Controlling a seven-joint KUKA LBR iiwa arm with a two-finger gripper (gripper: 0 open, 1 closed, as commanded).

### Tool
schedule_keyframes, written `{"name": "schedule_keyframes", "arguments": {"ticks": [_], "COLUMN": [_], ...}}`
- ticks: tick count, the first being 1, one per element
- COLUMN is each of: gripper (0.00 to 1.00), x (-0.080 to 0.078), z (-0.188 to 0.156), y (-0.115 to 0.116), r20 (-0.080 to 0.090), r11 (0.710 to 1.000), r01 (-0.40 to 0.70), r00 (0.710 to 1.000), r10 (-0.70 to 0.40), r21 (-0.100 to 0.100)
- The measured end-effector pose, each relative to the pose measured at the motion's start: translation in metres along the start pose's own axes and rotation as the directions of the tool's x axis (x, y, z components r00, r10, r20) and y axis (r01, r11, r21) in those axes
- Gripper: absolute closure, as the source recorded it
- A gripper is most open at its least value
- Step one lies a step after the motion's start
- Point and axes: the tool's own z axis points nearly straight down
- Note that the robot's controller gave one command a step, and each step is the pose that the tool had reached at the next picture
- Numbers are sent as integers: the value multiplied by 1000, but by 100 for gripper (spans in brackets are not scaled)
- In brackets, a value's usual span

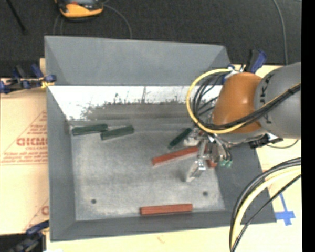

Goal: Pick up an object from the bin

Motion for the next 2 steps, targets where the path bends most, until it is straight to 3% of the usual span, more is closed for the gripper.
{"name": "schedule_keyframes", "arguments": {"ticks": [1, 2], "gripper": [100, 100], "x": [-5, -5], "z": [19, 19], "y": [-2, -3], "r20": [-15, -15], "r11": [1000, 1000], "r01": [29, 30], "r00": [999, 999], "r10": [-30, -30], "r21": [-6, -6]}}
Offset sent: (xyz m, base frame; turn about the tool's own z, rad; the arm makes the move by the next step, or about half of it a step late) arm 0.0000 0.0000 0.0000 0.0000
